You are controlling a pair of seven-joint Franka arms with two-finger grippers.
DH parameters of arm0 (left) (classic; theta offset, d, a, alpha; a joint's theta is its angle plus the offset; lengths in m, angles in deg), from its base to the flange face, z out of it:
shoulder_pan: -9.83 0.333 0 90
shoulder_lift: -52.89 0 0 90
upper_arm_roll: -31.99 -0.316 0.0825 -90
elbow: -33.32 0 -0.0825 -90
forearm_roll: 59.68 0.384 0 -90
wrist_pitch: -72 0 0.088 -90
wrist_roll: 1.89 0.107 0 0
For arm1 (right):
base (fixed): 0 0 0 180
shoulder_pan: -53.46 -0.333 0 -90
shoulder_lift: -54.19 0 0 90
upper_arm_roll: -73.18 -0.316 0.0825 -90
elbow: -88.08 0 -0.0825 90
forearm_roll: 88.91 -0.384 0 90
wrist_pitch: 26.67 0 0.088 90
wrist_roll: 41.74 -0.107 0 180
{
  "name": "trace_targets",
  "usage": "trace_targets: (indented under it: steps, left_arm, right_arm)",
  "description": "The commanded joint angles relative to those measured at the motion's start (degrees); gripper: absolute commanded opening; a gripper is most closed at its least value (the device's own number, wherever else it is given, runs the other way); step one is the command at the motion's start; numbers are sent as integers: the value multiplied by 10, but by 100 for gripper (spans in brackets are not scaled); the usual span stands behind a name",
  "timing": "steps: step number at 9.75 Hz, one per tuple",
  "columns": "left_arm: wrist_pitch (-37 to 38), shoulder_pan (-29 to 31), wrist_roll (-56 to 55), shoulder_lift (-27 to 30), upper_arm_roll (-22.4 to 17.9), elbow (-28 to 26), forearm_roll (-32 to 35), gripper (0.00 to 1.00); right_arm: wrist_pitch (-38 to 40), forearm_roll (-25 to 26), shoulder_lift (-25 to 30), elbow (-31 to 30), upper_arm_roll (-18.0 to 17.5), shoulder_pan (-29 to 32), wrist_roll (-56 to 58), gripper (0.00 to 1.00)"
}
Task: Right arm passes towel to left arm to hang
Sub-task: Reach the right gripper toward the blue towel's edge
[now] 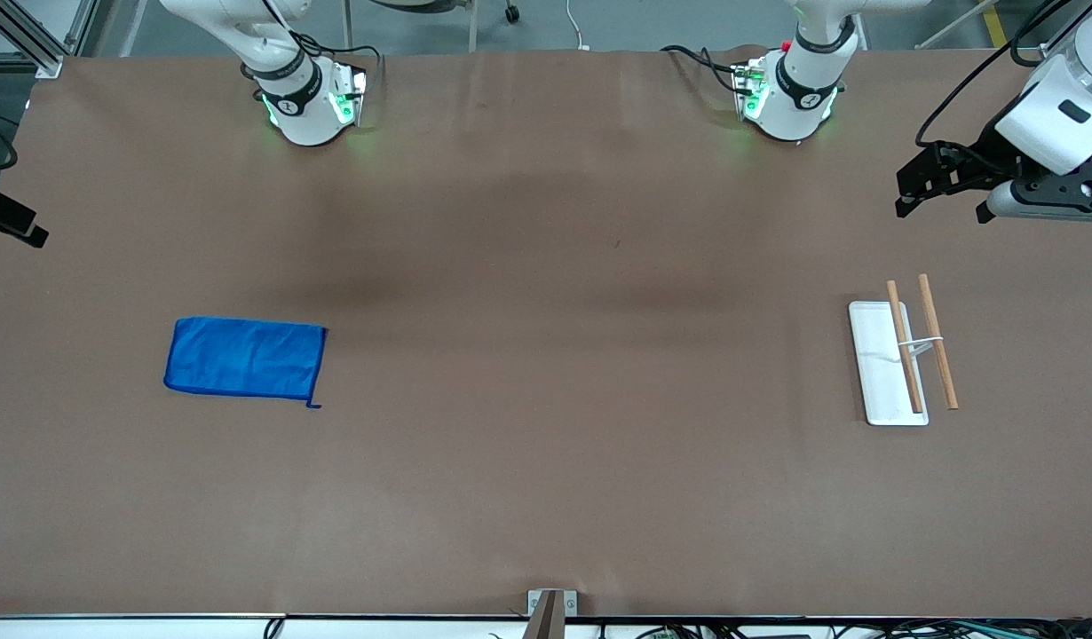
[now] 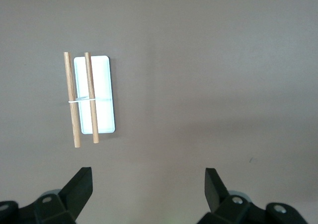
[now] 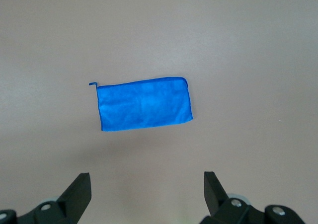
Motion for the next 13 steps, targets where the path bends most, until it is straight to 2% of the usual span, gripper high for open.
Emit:
trace_targets:
  steps: [1,4,7,11,13]
  left_arm:
    - [-3,-2,-1,-3,-1,-15,1,99]
    - [-3,-1,-1,-14,-1,-7,1,99]
    - [-3,0,-1,-15,-1,-7,1,99]
    - [-2,1,10,-20,-1,0,-2,99]
    - [-2,1,8,-24,-1,3,-2,99]
  right_arm:
    - [1,3,-1,5,-1,1,0,100]
    - [5,5,-2,10,-1,-1,2,100]
    - [-5,8,-56,-6,-1,-10,2,100]
    - [-272,10,-77,-204,-1,-11,16,100]
    - [-403,13,-110,-287,-1,-7,41,100]
